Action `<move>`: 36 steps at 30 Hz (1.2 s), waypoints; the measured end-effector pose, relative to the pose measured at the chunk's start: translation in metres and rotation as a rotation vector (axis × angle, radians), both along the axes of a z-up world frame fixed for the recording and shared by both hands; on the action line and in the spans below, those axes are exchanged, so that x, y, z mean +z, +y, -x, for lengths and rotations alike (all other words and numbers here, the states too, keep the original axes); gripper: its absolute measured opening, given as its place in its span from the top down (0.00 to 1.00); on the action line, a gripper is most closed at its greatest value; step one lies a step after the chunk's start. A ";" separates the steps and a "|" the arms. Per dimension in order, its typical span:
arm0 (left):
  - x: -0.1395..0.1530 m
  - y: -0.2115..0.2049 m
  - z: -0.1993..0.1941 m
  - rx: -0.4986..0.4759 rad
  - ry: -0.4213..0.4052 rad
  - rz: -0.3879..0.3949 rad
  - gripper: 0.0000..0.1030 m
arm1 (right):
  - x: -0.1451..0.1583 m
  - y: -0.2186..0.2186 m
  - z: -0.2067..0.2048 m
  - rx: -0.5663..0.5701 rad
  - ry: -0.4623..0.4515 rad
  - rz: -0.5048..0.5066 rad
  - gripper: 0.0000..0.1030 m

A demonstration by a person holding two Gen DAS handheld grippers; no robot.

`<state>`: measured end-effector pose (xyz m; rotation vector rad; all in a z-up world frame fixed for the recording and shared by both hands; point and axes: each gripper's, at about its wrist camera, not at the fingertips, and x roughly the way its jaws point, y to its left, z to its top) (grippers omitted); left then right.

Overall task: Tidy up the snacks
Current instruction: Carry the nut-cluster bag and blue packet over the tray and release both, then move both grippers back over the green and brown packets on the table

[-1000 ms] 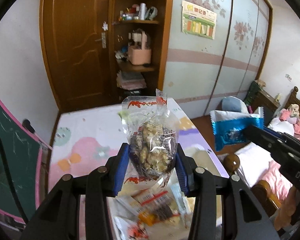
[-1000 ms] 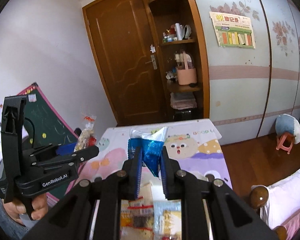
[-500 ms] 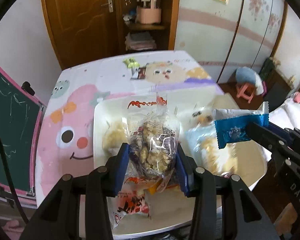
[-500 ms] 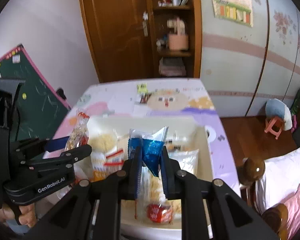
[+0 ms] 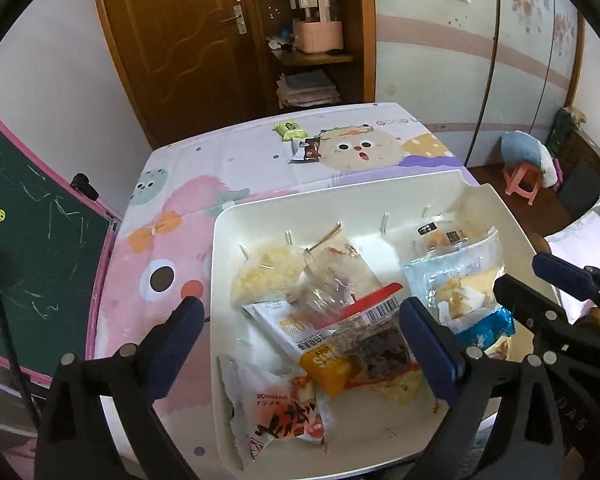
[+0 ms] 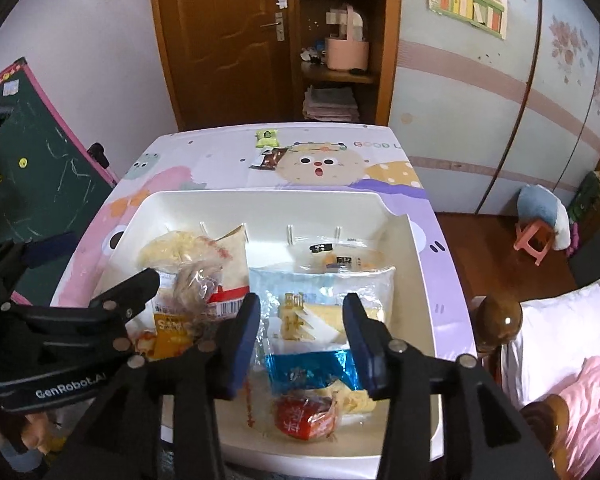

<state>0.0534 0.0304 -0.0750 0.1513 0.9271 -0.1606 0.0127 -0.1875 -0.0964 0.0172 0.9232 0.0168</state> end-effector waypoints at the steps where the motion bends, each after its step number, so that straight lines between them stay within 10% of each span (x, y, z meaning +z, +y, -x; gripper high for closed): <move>1: 0.000 -0.001 0.000 0.000 0.000 -0.005 0.05 | 0.000 -0.001 0.000 -0.002 0.001 -0.002 0.57; 36: 0.014 0.013 -0.013 0.023 -0.062 0.033 0.05 | 0.002 0.010 -0.013 0.006 0.001 0.014 0.57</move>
